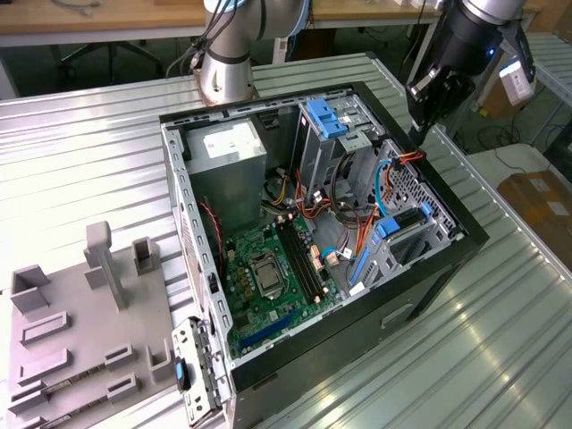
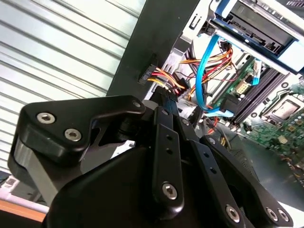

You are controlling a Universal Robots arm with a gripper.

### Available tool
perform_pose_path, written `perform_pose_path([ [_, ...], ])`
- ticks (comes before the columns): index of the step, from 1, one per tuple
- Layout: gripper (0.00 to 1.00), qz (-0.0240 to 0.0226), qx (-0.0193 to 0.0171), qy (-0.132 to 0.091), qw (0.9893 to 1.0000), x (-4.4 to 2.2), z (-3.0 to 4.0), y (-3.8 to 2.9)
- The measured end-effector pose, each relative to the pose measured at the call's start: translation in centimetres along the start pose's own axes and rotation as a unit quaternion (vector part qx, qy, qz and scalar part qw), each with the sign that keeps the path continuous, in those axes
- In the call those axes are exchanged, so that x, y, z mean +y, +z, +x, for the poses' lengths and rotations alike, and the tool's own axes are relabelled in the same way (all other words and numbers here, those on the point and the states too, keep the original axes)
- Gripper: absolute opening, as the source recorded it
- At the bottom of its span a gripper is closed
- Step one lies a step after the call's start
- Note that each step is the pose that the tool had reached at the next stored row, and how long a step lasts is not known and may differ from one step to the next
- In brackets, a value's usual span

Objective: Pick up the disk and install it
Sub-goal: 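Insert the disk into the insertion slot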

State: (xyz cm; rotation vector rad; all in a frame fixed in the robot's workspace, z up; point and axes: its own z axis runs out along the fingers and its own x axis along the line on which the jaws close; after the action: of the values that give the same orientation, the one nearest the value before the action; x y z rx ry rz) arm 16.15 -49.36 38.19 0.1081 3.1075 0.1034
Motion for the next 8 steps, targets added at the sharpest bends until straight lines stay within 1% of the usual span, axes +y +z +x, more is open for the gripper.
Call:
perform_pose_path([
  [1, 0.11, 0.0001, -0.0006, 0.002, 1.0, 0.02, -0.06, 0.0],
  [2, 0.11, 0.0007, -0.004, 0.008, 1.0, 0.09, -0.18, 0.01],
  [3, 0.11, 0.0013, -0.0062, 0.009, 0.9999, 0.14, -0.24, 0.02],
  [4, 0.11, 0.0026, -0.0095, 0.01, 0.9999, 0.21, -0.3, 0.02],
  [5, 0.11, 0.0061, -0.018, 0.011, 0.9998, 0.4, -0.43, 0.04],
  [6, 0.11, 0.0102, -0.0247, 0.013, 0.9996, 0.51, -0.49, 0.05],
  [7, 0.11, 0.0137, -0.0288, 0.014, 0.9994, 0.53, -0.49, 0.05],
  [8, 0.11, 0.0179, -0.0319, 0.015, 0.9992, 0.54, -0.49, 0.05],
])
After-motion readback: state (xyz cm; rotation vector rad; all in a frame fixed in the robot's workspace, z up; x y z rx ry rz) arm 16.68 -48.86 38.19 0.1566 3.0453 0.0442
